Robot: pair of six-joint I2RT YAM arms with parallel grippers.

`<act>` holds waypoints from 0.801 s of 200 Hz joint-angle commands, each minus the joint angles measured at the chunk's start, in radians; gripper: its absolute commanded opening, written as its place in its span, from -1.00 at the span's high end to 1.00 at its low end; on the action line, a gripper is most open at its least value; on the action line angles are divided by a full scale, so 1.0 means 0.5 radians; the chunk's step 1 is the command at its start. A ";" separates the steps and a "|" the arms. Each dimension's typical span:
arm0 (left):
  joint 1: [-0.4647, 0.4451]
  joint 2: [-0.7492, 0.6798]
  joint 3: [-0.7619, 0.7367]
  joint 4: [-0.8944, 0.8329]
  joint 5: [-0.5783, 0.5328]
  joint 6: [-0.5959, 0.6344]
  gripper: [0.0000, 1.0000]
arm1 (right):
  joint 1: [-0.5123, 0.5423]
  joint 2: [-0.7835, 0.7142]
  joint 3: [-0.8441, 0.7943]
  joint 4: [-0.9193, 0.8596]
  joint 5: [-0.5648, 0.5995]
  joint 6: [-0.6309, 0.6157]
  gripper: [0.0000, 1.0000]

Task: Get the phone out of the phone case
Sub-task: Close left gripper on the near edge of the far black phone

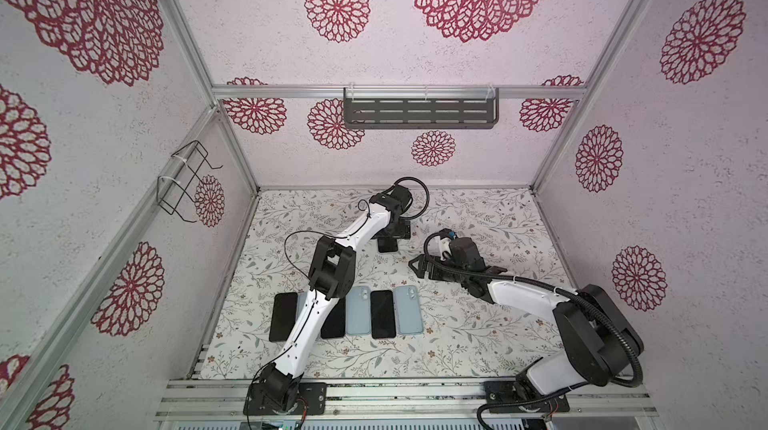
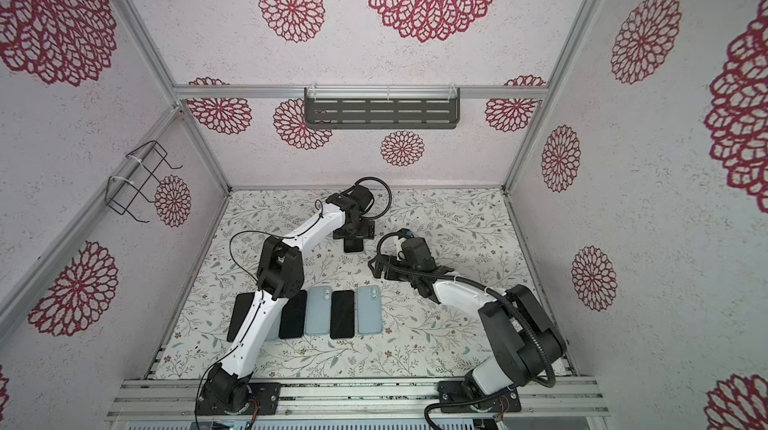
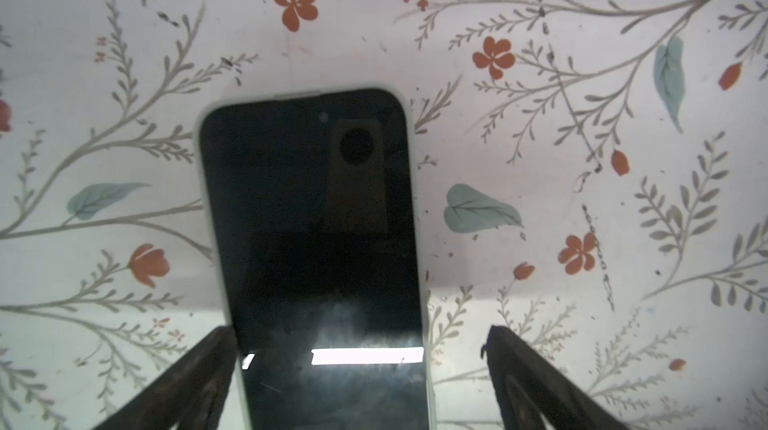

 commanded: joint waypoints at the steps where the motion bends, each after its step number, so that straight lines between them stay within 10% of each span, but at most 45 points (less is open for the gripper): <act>1: 0.001 0.086 0.068 -0.097 -0.139 0.036 -0.97 | -0.038 -0.047 -0.017 0.067 -0.036 0.001 -0.96; 67: 0.023 0.164 0.116 0.004 -0.111 -0.025 -0.95 | -0.076 0.039 0.020 0.114 -0.090 0.003 -0.95; 160: 0.061 -0.082 -0.261 0.292 0.155 -0.103 -0.06 | -0.091 0.256 -0.006 0.342 -0.229 0.099 -0.95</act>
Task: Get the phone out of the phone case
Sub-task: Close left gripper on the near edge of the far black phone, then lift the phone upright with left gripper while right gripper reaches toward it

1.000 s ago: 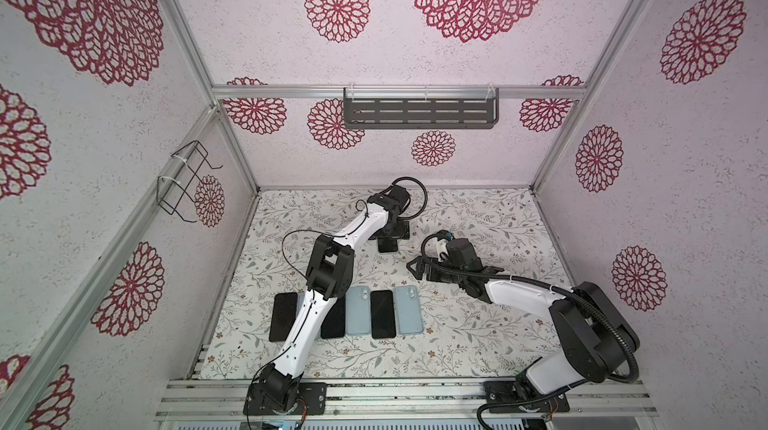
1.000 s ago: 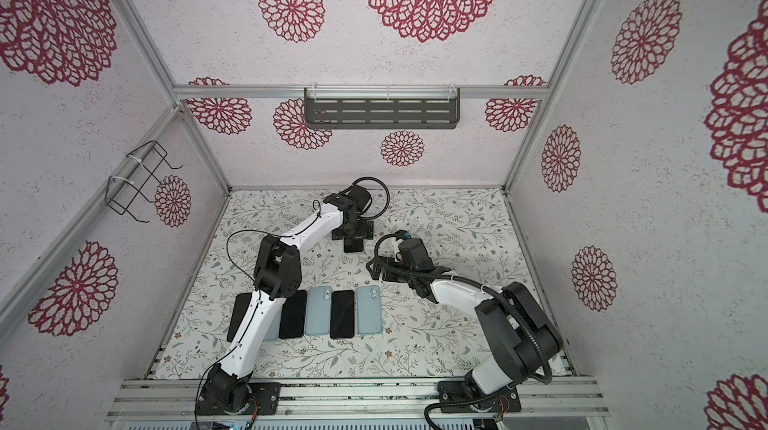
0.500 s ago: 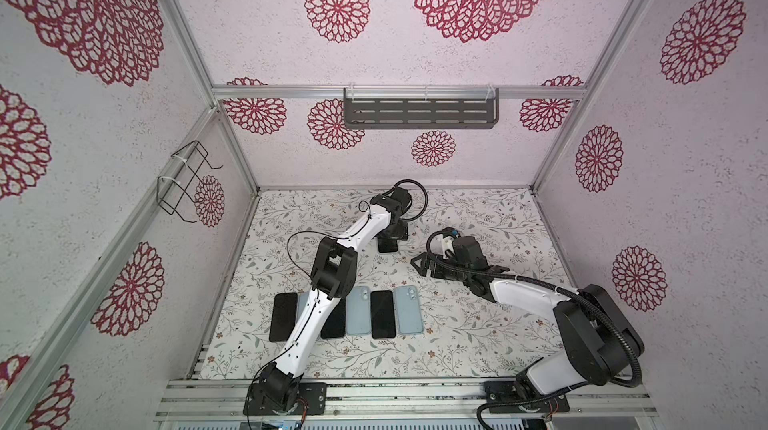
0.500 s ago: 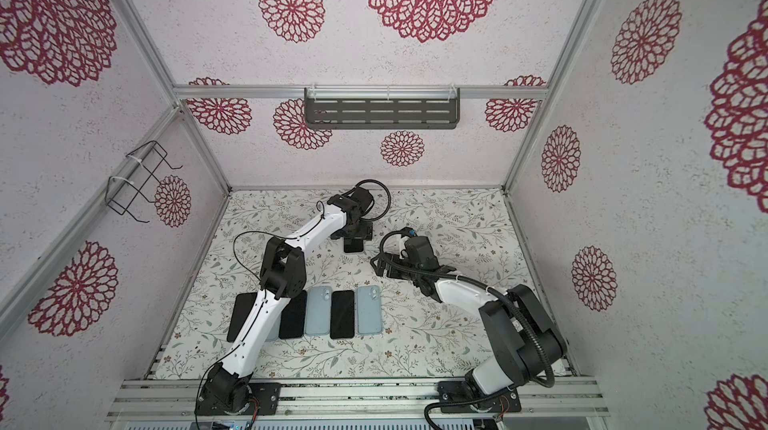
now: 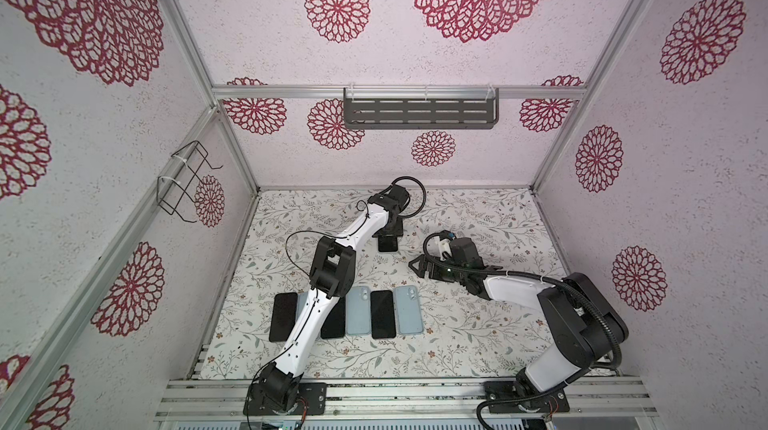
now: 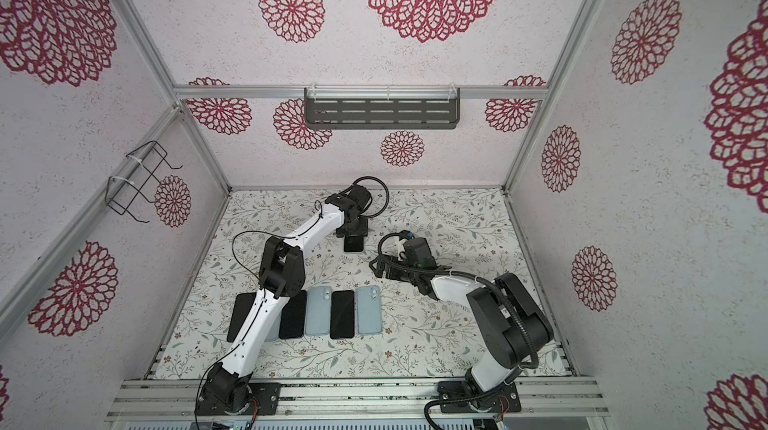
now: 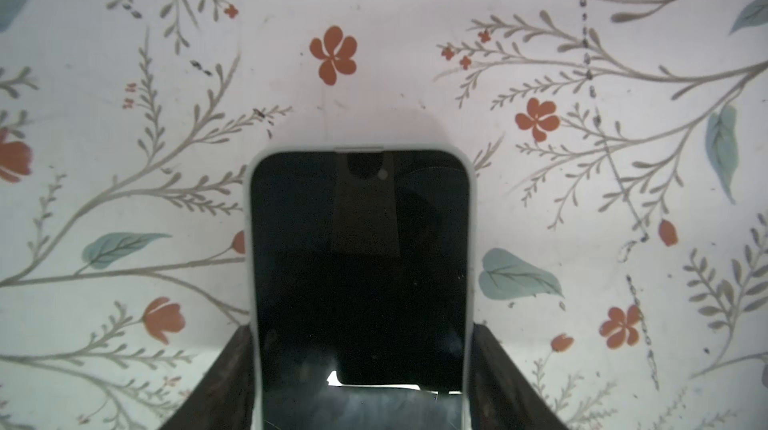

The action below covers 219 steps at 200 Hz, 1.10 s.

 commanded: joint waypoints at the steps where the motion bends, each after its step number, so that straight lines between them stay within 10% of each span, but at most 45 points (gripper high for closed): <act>1: 0.018 -0.141 -0.276 0.184 0.161 -0.050 -0.06 | -0.016 0.043 -0.002 0.171 -0.073 0.079 -0.95; 125: -0.011 -0.557 -0.934 0.629 0.690 -0.230 0.05 | -0.026 0.548 0.106 0.924 -0.175 0.539 -0.73; 168: -0.067 -0.623 -1.052 0.716 0.714 -0.280 0.07 | -0.024 0.682 0.209 0.993 -0.180 0.623 -0.25; 219: -0.123 -0.774 -1.158 0.752 0.690 -0.286 0.06 | -0.029 0.555 0.148 0.973 -0.174 0.627 0.95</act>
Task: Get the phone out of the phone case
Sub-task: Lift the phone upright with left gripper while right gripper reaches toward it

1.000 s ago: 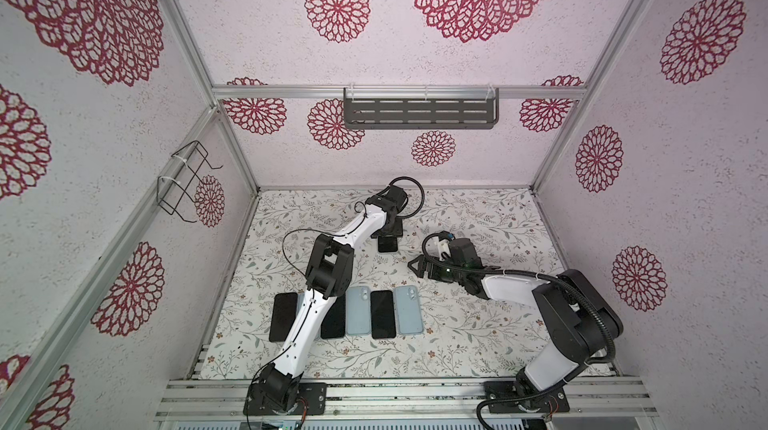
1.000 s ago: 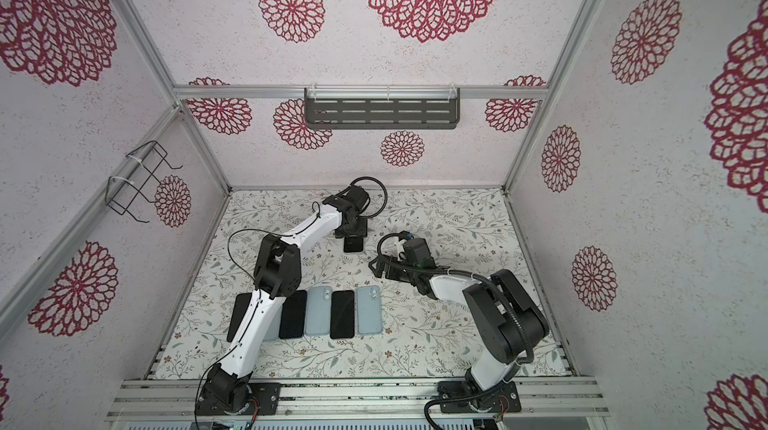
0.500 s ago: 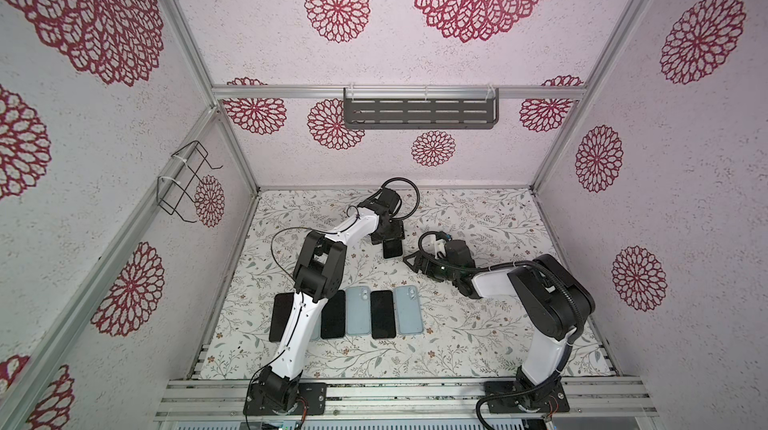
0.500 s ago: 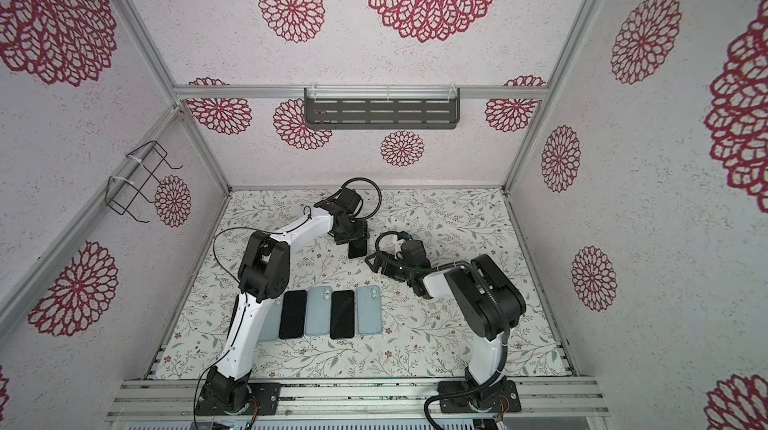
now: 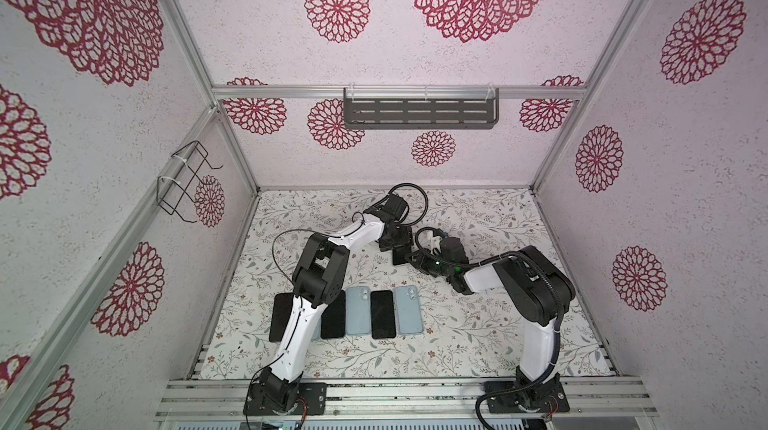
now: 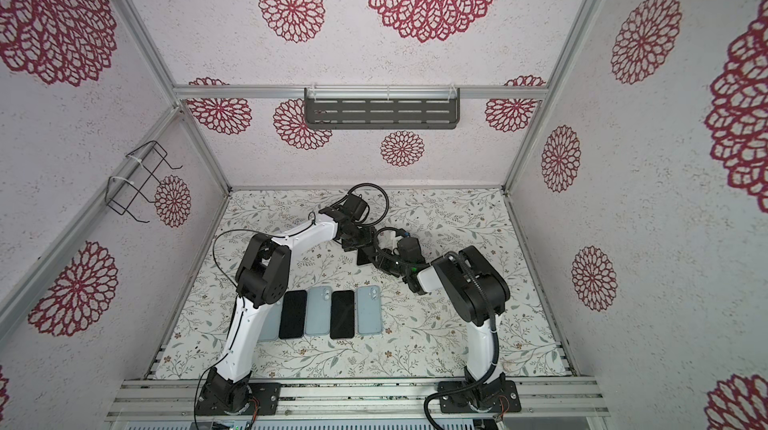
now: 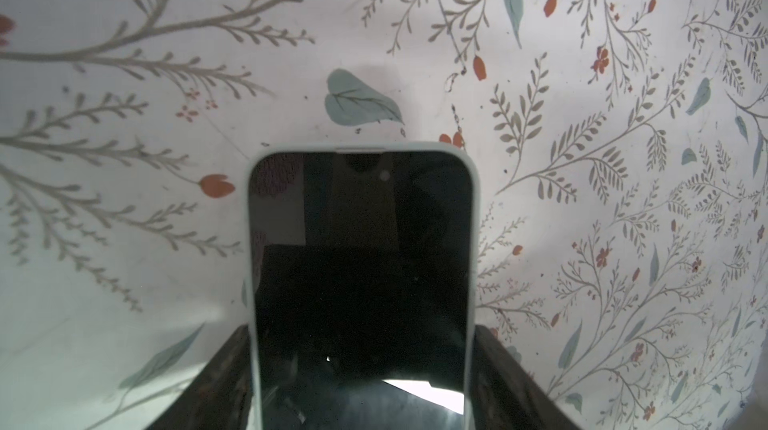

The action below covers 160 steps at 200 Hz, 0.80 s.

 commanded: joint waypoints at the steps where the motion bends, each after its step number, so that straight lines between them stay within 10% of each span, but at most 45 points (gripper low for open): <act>1: -0.041 -0.168 -0.073 0.029 0.067 -0.020 0.05 | -0.004 -0.143 -0.020 0.109 -0.028 -0.022 0.97; 44: 0.018 -0.603 -0.534 0.384 0.126 -0.023 -0.98 | -0.055 -0.609 -0.274 -0.025 -0.129 -0.116 1.00; 97: 0.096 -1.286 -1.412 1.574 0.657 -0.158 -0.94 | -0.446 -1.248 -0.452 0.051 -0.657 0.023 1.00; 160: 0.088 -1.305 -1.638 2.511 1.208 -0.531 -0.94 | -0.529 -1.299 -0.453 0.856 -0.999 0.609 1.00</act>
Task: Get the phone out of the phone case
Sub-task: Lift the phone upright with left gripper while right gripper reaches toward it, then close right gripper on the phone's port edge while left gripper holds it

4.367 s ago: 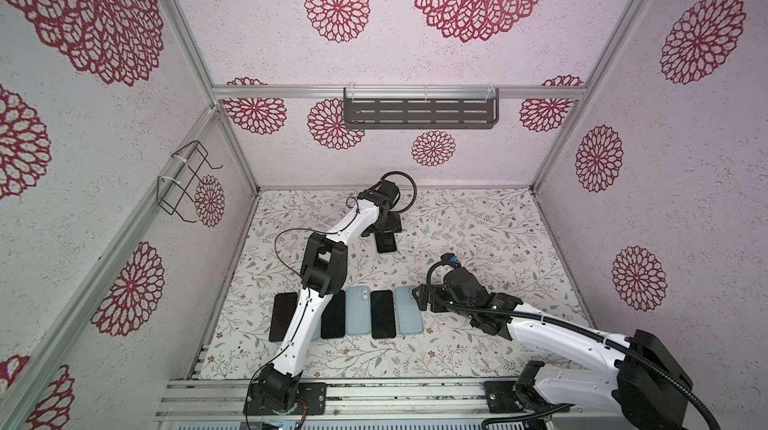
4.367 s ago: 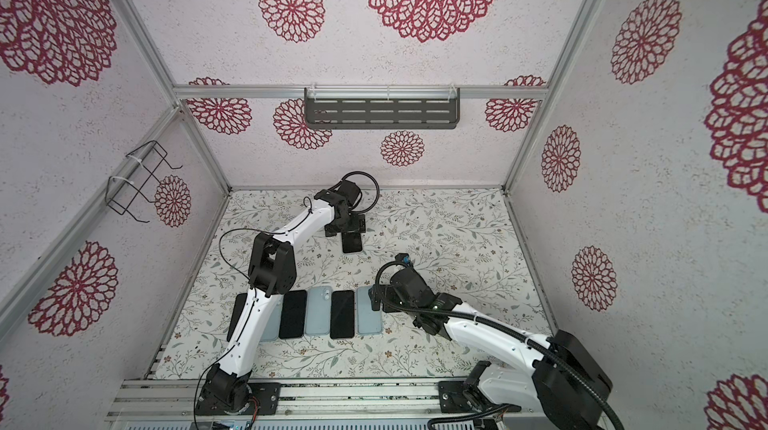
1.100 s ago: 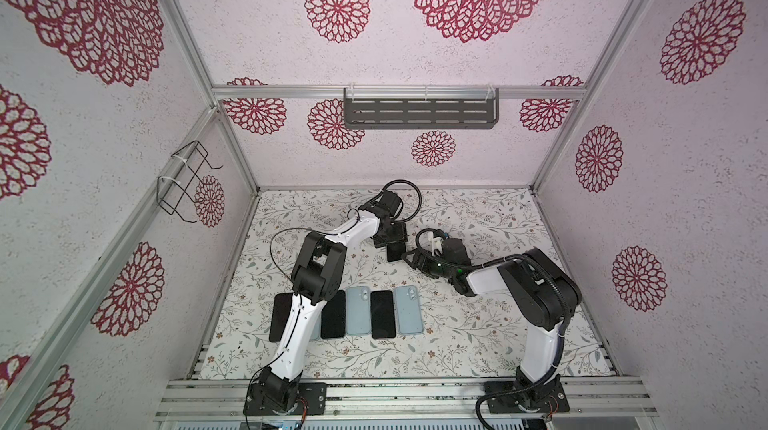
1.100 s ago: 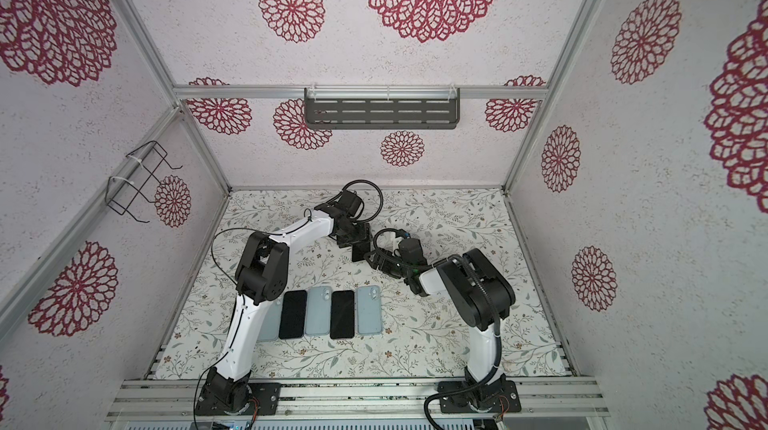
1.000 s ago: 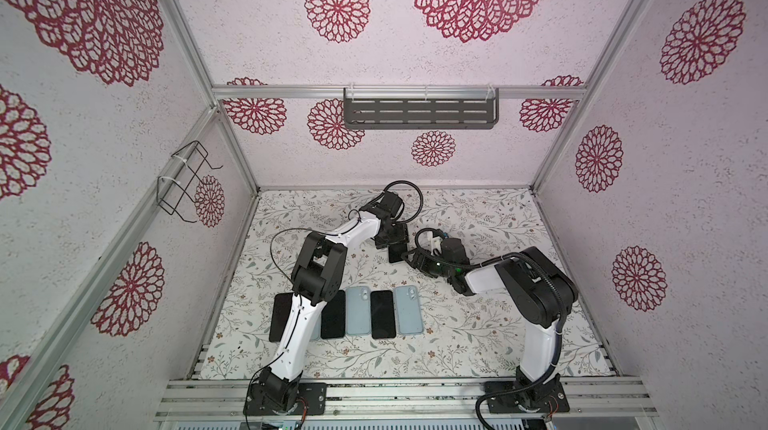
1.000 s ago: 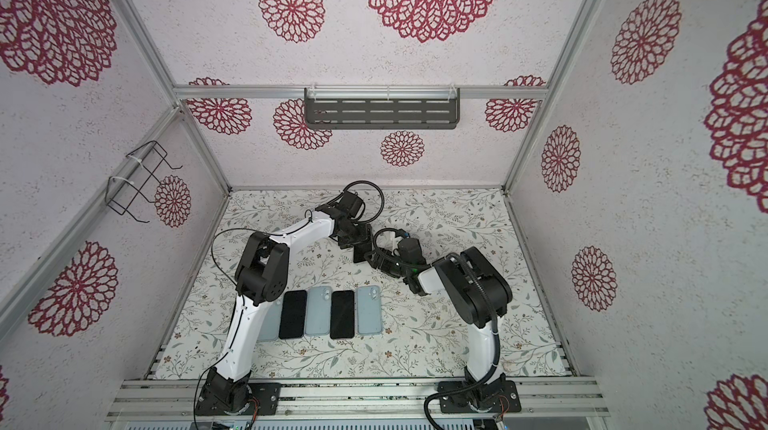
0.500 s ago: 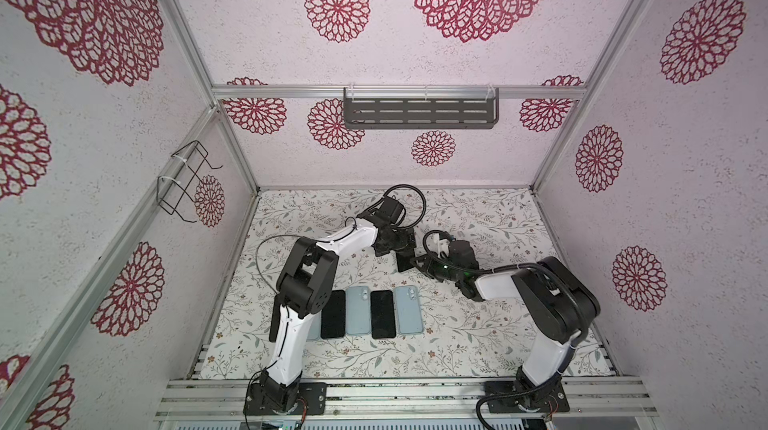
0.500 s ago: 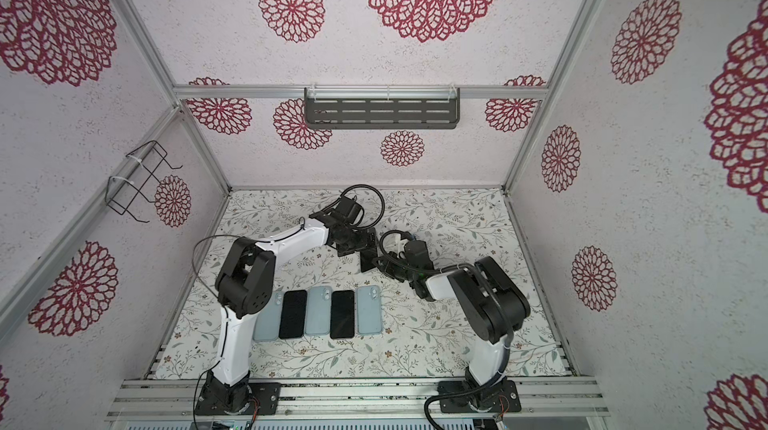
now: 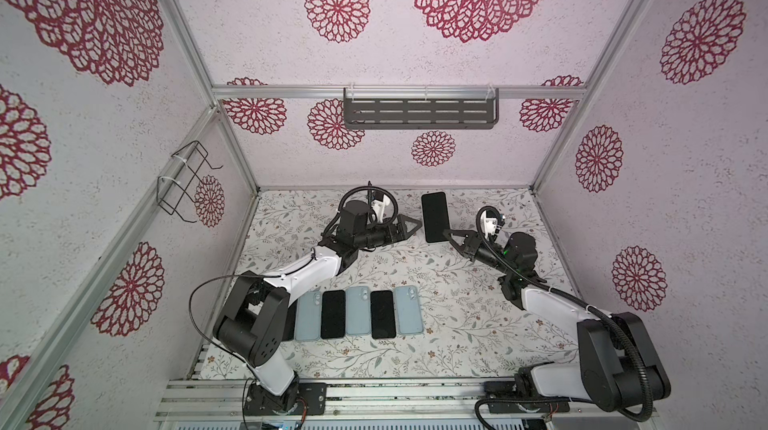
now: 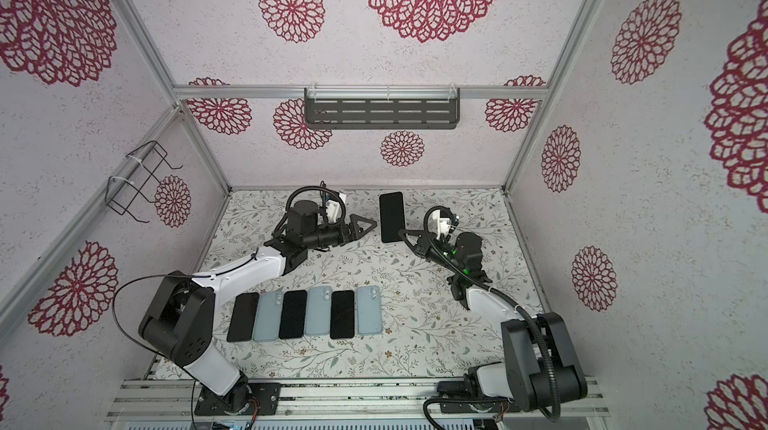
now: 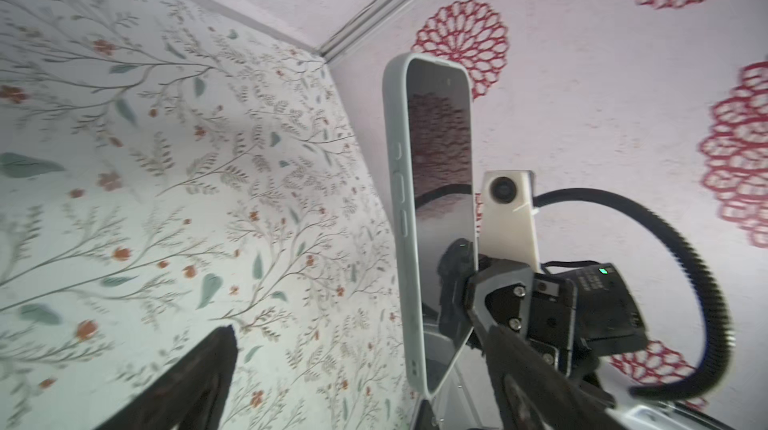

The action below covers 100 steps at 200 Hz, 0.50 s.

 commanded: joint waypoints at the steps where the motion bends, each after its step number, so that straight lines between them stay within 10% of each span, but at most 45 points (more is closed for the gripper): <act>1: -0.013 0.025 -0.030 0.517 0.265 -0.165 -0.94 | 0.013 -0.046 0.031 0.496 -0.193 0.232 1.00; 41: -0.004 0.045 -0.026 0.588 0.348 -0.185 -1.00 | 0.013 -0.084 -0.015 0.571 -0.234 0.281 1.00; 100: -0.006 0.147 0.154 0.472 0.490 -0.157 -0.24 | 0.010 -0.146 -0.093 0.567 -0.259 0.266 1.00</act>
